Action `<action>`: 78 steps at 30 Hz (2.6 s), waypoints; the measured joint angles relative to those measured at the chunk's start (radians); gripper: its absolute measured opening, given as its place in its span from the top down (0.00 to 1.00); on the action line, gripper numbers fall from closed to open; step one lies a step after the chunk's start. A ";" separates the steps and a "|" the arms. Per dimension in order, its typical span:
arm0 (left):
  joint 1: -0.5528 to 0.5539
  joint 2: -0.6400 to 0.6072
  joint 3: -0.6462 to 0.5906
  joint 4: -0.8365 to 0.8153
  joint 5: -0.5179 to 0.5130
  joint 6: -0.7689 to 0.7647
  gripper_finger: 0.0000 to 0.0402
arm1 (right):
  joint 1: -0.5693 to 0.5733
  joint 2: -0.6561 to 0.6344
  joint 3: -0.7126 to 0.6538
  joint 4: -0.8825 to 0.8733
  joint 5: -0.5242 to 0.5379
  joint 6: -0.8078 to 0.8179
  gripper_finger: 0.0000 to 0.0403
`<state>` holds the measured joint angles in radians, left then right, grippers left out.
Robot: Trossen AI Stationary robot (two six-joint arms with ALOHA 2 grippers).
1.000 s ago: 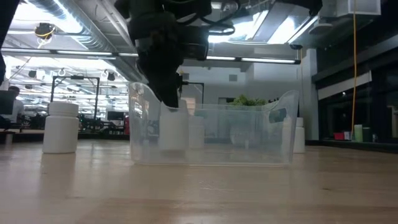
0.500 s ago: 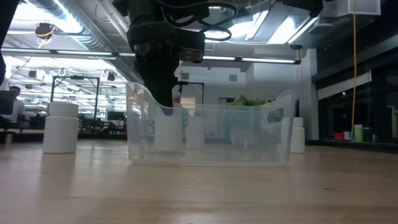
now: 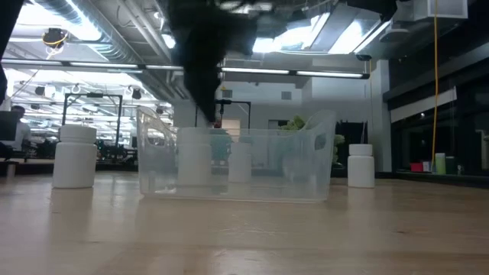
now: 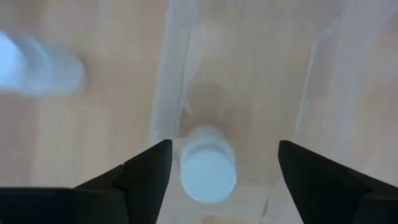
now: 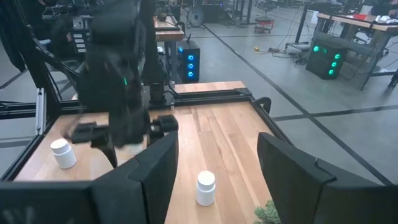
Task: Pick and place pill bottles into a basket
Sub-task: Put the white medicine bottle into the transparent bin
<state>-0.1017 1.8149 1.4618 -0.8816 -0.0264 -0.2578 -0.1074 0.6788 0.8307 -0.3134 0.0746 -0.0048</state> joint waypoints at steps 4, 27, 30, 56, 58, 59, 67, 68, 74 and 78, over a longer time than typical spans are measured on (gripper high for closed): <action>0.000 0.000 0.132 -0.076 -0.074 0.046 0.29 | 0.000 0.000 0.000 -0.023 0.000 0.008 0.45; -0.001 -0.002 0.596 -0.192 -0.758 0.043 0.29 | -0.022 0.349 0.000 -0.462 -0.130 0.053 0.20; 0.002 -0.002 0.596 -0.192 -0.761 0.038 0.29 | -0.031 0.461 0.000 -0.473 -0.130 0.052 0.13; 0.005 -0.001 0.572 -0.191 -0.736 -0.045 0.29 | -0.114 0.767 0.030 -0.342 -0.095 -0.054 0.05; 0.005 -0.001 0.571 -0.191 -0.735 -0.045 0.29 | -0.113 0.767 0.030 -0.327 -0.095 -0.055 0.05; 0.005 -0.001 0.571 -0.191 -0.735 -0.045 0.29 | -0.113 0.767 0.030 -0.324 -0.095 -0.055 0.05; 0.006 -0.001 0.571 -0.191 -0.737 -0.044 0.29 | -0.118 0.767 0.030 -0.264 -0.074 0.025 0.05; 0.006 -0.001 0.571 -0.191 -0.743 -0.044 0.29 | -0.121 0.767 0.030 -0.250 -0.053 0.076 0.05; 0.006 -0.001 0.571 -0.191 -0.757 -0.042 0.29 | -0.136 0.767 0.029 -0.215 0.020 0.333 0.05; 0.005 -0.001 0.571 -0.191 -0.757 -0.035 0.29 | -0.138 0.767 0.029 -0.222 0.038 0.426 0.05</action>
<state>-0.0963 1.8137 2.0327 -1.0729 -0.7831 -0.2928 -0.2459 1.4456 0.8600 -0.5359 0.1122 0.4211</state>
